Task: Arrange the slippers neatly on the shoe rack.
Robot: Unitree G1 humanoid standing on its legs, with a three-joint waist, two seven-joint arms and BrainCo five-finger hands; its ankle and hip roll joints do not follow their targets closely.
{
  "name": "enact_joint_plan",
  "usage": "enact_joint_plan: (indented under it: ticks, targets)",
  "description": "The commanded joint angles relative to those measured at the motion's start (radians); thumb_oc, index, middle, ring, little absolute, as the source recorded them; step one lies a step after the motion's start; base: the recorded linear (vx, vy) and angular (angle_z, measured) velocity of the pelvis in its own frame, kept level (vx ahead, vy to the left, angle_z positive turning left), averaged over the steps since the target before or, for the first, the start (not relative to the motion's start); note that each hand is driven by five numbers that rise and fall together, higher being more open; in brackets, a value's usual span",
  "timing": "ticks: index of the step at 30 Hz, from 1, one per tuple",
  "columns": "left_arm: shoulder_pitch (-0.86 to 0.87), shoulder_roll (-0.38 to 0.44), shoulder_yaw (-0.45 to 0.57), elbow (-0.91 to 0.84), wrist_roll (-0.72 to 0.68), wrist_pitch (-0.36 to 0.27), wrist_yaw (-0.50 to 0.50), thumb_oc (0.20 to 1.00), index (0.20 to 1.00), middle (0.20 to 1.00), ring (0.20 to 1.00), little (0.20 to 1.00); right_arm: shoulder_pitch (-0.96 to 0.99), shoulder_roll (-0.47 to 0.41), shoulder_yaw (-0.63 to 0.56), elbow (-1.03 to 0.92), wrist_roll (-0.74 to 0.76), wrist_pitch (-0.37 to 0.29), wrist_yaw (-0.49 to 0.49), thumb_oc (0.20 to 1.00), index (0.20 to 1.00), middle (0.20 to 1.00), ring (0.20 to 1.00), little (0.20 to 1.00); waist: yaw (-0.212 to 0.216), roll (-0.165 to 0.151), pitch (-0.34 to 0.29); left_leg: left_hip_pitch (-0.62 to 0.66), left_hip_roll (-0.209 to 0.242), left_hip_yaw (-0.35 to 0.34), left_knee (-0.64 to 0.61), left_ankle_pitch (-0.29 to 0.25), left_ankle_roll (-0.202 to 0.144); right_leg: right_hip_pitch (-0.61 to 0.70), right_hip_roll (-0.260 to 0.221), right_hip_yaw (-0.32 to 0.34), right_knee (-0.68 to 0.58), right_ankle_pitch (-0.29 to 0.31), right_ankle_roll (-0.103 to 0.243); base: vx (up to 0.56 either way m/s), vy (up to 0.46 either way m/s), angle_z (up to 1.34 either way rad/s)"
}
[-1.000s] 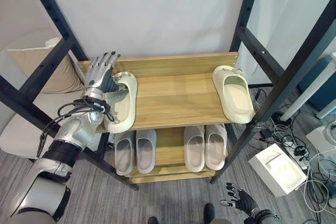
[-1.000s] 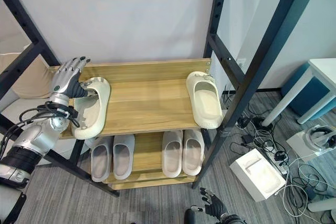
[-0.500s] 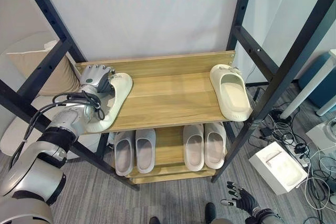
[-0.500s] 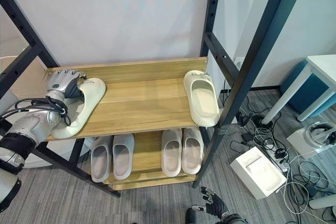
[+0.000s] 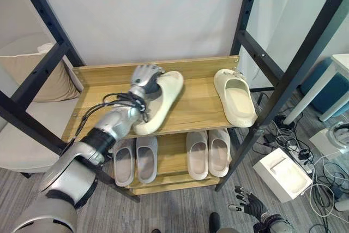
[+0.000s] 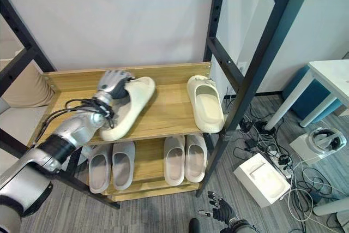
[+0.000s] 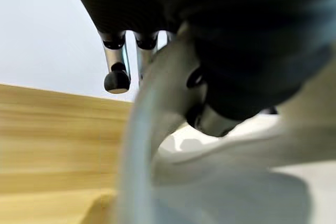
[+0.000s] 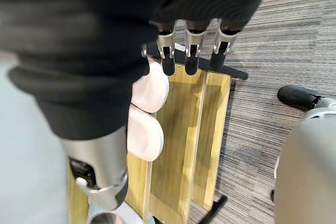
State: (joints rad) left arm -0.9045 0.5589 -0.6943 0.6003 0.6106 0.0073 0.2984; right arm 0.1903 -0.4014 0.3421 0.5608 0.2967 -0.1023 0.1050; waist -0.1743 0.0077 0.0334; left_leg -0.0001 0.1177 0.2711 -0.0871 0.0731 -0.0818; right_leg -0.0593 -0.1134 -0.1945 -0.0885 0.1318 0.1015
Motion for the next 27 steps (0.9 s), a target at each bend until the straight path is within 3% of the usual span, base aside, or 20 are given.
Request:
enact_joint_plan:
  ticks: [1,8,17,18,19,23,27]
  targets:
    - [-0.223,0.019,0.018,0.159,0.038,0.022,0.045,0.2,0.2,0.2,0.2,0.2,-0.038,-0.025,0.012,-0.09,0.046,-0.039,-0.015,1.0,1.0,1.0,1.0,1.0,-0.008,-0.008,0.028,0.037,0.007,0.003,0.0,-0.014,-0.045,0.063,-0.031,0.018,0.001,-0.044,0.113,0.0,-0.037,-0.14]
    - [-0.319,-0.016,-0.044,0.288,0.051,0.044,0.054,0.2,0.2,0.2,0.2,0.2,-0.037,-0.039,0.022,-0.115,0.065,-0.046,-0.023,1.0,1.0,1.0,1.0,1.0,-0.047,0.002,0.032,0.036,0.015,0.03,0.0,-0.01,-0.05,0.041,-0.023,0.044,0.001,-0.037,0.112,-0.01,-0.03,-0.14]
    - [-0.33,-0.079,-0.049,0.404,0.066,0.081,0.014,0.2,0.2,0.2,0.2,0.2,-0.04,-0.038,0.023,-0.094,0.06,-0.045,-0.037,1.0,1.0,1.0,1.0,1.0,-0.053,0.007,0.033,0.041,0.019,0.034,0.0,-0.008,-0.05,0.04,-0.016,0.048,0.001,-0.038,0.109,0.0,-0.007,-0.02]
    - [-0.325,-0.078,-0.044,0.399,0.064,0.078,0.014,0.555,0.555,0.555,0.555,0.555,-0.038,-0.036,0.023,-0.091,0.059,-0.044,-0.035,1.0,1.0,1.0,1.0,1.0,-0.052,0.007,0.033,0.041,0.018,0.032,0.0,-0.008,-0.05,0.042,-0.016,0.046,0.001,-0.04,0.108,0.0,0.0,0.0]
    - [-0.325,-0.079,-0.044,0.389,0.067,0.078,0.013,1.0,1.0,1.0,1.0,1.0,-0.038,-0.036,0.025,-0.087,0.058,-0.044,-0.035,1.0,1.0,1.0,1.0,1.0,-0.05,0.007,0.033,0.041,0.018,0.03,0.0,-0.007,-0.05,0.045,-0.016,0.043,0.001,-0.041,0.107,0.0,0.0,0.0]
    - [-0.307,-0.073,-0.014,0.284,0.051,0.069,0.031,1.0,1.0,1.0,1.0,1.0,-0.041,-0.027,0.028,-0.082,0.056,-0.047,-0.035,1.0,1.0,1.0,1.0,1.0,-0.031,0.005,0.034,0.039,0.017,0.014,0.0,-0.008,-0.048,0.056,-0.018,0.027,0.001,-0.045,0.105,0.0,-0.002,0.01]
    - [-0.239,-0.037,0.089,0.031,-0.009,0.034,0.08,1.0,1.0,1.0,1.0,1.0,-0.048,-0.012,0.018,-0.087,0.056,-0.049,-0.038,1.0,1.0,1.0,1.0,1.0,-0.004,-0.002,0.033,0.035,0.014,-0.009,0.0,-0.009,-0.045,0.068,-0.022,0.007,0.001,-0.05,0.102,0.0,-0.006,0.12]
